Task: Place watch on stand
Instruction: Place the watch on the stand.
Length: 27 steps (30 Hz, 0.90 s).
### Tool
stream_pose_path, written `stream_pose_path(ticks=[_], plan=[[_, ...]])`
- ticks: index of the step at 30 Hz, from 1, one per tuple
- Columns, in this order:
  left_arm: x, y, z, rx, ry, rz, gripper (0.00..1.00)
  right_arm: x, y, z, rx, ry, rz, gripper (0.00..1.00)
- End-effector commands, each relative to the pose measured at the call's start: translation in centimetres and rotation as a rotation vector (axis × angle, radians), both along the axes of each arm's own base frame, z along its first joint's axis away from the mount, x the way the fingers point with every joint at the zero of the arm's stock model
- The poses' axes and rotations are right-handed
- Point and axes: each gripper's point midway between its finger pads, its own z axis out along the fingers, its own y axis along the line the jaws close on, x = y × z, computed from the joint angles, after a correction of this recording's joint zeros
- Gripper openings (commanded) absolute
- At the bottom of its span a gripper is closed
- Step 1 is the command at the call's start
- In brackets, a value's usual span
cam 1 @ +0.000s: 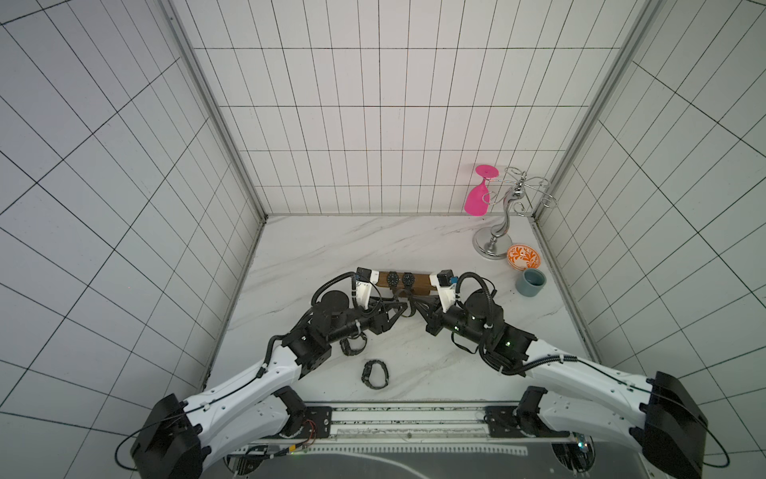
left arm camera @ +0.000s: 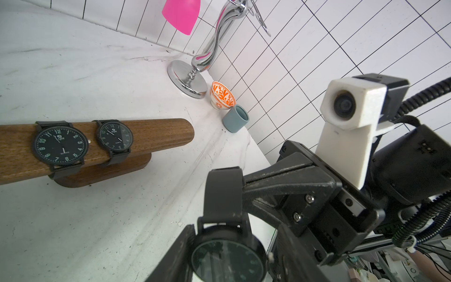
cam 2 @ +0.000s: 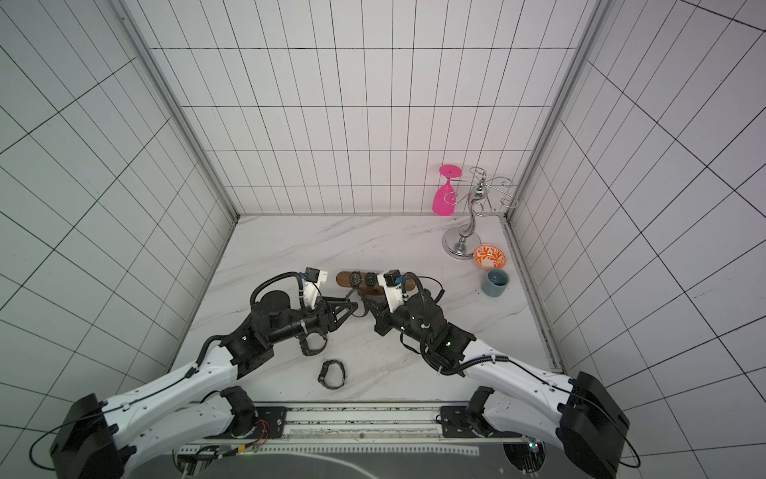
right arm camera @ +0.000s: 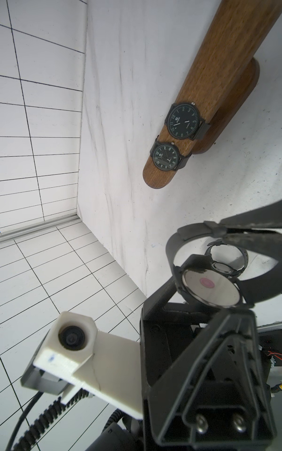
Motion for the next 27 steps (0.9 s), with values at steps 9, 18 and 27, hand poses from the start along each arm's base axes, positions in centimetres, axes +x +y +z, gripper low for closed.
stream_pose_path(ticks=[9,18,27], plan=[[-0.11,-0.43,2.26,-0.043,-0.057,-0.017,0.49,-0.67,0.07,-0.02,-0.003,-0.020,0.020,0.00],[-0.07,-0.34,2.01,-0.039,-0.048,-0.011,0.52,-1.20,0.20,0.26,0.000,-0.041,0.030,0.00],[-0.41,-0.29,2.63,-0.049,-0.069,-0.018,0.47,-0.76,0.11,-0.45,-0.016,-0.021,0.005,0.00]])
